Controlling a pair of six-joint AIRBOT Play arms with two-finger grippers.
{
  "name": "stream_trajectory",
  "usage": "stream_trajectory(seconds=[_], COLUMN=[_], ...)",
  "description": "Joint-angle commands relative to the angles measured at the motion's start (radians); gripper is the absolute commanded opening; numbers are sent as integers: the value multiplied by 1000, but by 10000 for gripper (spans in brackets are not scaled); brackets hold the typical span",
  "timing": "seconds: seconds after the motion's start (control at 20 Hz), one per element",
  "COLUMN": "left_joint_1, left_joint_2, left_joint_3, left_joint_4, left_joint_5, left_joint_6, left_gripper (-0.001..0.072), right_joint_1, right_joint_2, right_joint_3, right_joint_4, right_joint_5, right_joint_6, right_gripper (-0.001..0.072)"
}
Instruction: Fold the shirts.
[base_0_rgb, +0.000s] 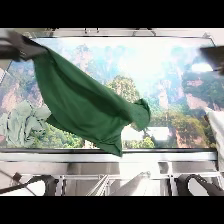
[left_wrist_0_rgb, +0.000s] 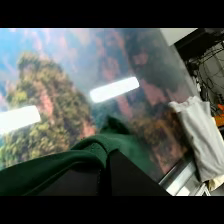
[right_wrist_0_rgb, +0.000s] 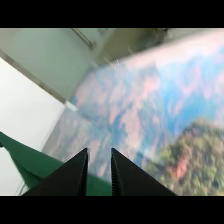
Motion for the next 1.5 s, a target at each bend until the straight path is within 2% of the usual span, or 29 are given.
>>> stream_trajectory(seconds=[0.0, 0.05, 0.1, 0.15, 0.25, 0.4, 0.5, 0.75, 0.9, 1.05, 1.25, 1.4, 1.45], left_joint_1=[-58, -55, -45, -30, 19, 85, 104, 107, 107, 97, 42, 2, -9], left_joint_2=[-194, -251, -294, -330, -393, -439, -412, -316, -283, -291, -348, -393, -408], left_joint_3=[-72, -71, -71, -68, -32, 14, -30, -194, -259, -286, -294, -294, -294], left_joint_4=[61, 56, 54, 54, 55, 72, 163, 555, 701, 707, 707, 706, 706], left_joint_5=[76, 76, 77, 76, 5, -211, -254, -203, -149, -97, -38, 20, 29], left_joint_6=[21, 14, -3, -32, -58, -79, -99, -150, -187, -188, -188, -188, -187], left_gripper=[97, 357, 582, 713, 714, 712, 700, 694, 694, 693, 694, 692, 637], right_joint_1=[67, 63, 62, 62, 64, 97, 140, 235, 240, 279, 390, 436, 441], right_joint_2=[-293, -358, -403, -433, -459, -460, -460, -460, -460, -462, -467, -504, -517], right_joint_3=[-18, -18, -18, -18, -18, -49, -127, -333, -370, -373, -368, -331, -315], right_joint_4=[-19, 14, 42, 45, -19, -234, -269, -304, -317, -288, -160, -69, -43], right_joint_5=[-34, 23, 84, 134, 188, 203, 225, 137, 83, 11, -153, -186, -185], right_joint_6=[10, -17, -48, -50, -49, 0, 11, 11, 27, 27, 25, 7, 7], right_gripper=[192, 192, 254, 409, 424, 424, 423, 423, 423, 423, 423, 417, 300])
